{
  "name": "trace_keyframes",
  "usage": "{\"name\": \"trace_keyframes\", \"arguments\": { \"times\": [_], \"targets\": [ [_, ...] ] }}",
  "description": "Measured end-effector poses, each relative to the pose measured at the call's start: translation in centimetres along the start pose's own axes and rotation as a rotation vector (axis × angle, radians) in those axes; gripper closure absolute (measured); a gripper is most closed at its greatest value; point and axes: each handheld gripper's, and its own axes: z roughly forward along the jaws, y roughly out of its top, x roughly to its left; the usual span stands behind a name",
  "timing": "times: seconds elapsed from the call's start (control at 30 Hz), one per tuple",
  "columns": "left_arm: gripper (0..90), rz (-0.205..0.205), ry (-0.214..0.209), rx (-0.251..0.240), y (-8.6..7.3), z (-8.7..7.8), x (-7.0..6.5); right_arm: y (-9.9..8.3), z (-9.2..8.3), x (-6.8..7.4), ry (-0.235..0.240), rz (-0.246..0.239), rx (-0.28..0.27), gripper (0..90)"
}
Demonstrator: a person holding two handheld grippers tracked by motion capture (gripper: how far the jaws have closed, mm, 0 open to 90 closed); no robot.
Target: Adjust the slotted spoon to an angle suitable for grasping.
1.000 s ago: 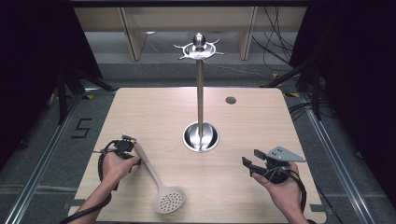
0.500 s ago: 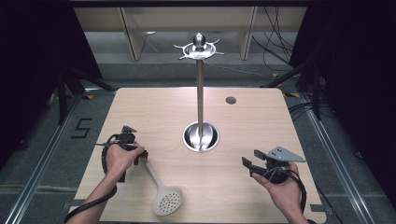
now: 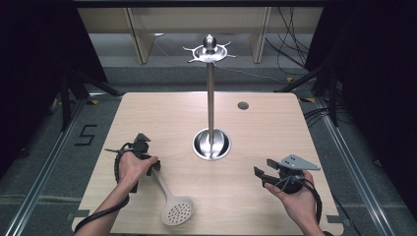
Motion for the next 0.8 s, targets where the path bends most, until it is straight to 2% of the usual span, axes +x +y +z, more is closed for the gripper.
{"name": "trace_keyframes", "arguments": {
  "times": [0.07, 0.1, 0.17, 0.23, 0.27, 0.3, 0.43, 0.5, 0.57, 0.6, 0.63, 0.67, 0.7, 0.73, 0.77, 0.8],
  "targets": [
    [47.7, 0.01, 0.011, 0.001, 0.1, 0.1, -0.2, 0.0, 0.0, 0.1, 0.008, 0.011, 0.003, 41.1],
    [47.9, 0.02, 0.013, 0.016, 0.1, 0.0, -0.1, 0.0, 0.0, 0.0, 0.006, 0.007, 0.011, 41.1],
    [48.4, 0.011, 0.02, 0.018, 0.3, 0.1, -0.3, 0.0, 0.1, 0.0, 0.015, 0.008, 0.005, 41.1],
    [49.0, 0.026, 0.014, 0.017, 0.4, 0.2, -0.3, 0.0, 0.1, 0.1, 0.016, 0.003, 0.004, 41.1],
    [49.8, 0.035, 0.016, 0.031, 0.4, 0.1, -0.3, -0.1, 0.1, 0.4, 0.024, 0.043, 0.013, 41.0],
    [50.6, 0.045, 0.013, 0.041, 0.5, 0.0, -0.3, 0.0, 0.1, 0.1, 0.025, 0.013, 0.001, 41.0],
    [54.9, 0.059, -0.004, 0.06, 0.7, 0.0, -0.4, 0.0, 0.1, 0.1, 0.018, 0.011, 0.007, 41.1],
    [56.8, 0.049, -0.005, 0.041, 0.6, 0.2, -0.5, 0.0, 0.1, 0.1, 0.024, 0.018, 0.007, 41.1],
    [58.2, 0.094, -0.022, 0.064, 0.7, 0.1, -0.6, 0.0, 0.1, 0.1, 0.024, 0.016, 0.007, 41.1],
    [59.1, 0.095, -0.025, 0.058, 0.7, 0.2, -0.8, 0.0, 0.1, 0.1, 0.017, 0.008, 0.001, 41.0],
    [60.1, 0.095, -0.025, 0.058, 0.7, 0.2, -0.8, 0.0, 0.1, 0.2, 0.018, 0.025, 0.004, 41.0],
    [61.3, 0.117, -0.03, 0.066, 0.7, 0.1, -1.1, 0.0, 0.0, 0.1, 0.018, 0.014, 0.01, 41.1],
    [62.7, 0.063, -0.042, 0.055, 0.5, 0.2, -1.6, 0.0, 0.0, 0.0, 0.01, 0.008, 0.013, 41.1],
    [64.0, 0.063, -0.042, 0.055, 0.5, 0.2, -1.6, 0.0, 0.0, 0.0, 0.01, 0.008, 0.013, 41.1],
    [65.3, 0.141, -0.049, 0.068, 0.5, 0.1, -1.5, 0.0, 0.0, 0.0, 0.009, 0.009, 0.014, 41.0],
    [66.3, 0.116, -0.053, 0.061, 0.4, 0.1, -1.9, 0.0, 0.0, 0.0, 0.009, 0.009, 0.014, 41.1]
  ]
}}
